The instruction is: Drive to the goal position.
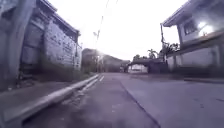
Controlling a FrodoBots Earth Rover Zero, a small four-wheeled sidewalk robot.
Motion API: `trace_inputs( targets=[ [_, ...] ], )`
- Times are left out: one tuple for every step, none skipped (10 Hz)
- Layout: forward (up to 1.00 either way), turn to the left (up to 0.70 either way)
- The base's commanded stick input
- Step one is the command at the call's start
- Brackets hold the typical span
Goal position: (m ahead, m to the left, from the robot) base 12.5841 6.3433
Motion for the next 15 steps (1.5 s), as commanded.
trace_inputs(
  targets=[
    [0.70,-0.15],
    [0.70,-0.25],
    [0.70,-0.35],
    [0.70,-0.35],
    [0.70,-0.35],
    [0.70,-0.35],
    [0.70,-0.09],
    [0.70,0.00],
    [0.70,0.00],
    [0.70,0.00],
    [0.70,0.00],
    [0.70,0.00],
    [0.70,0.00],
    [0.70,0.00],
    [0.70,0.00]
  ],
)
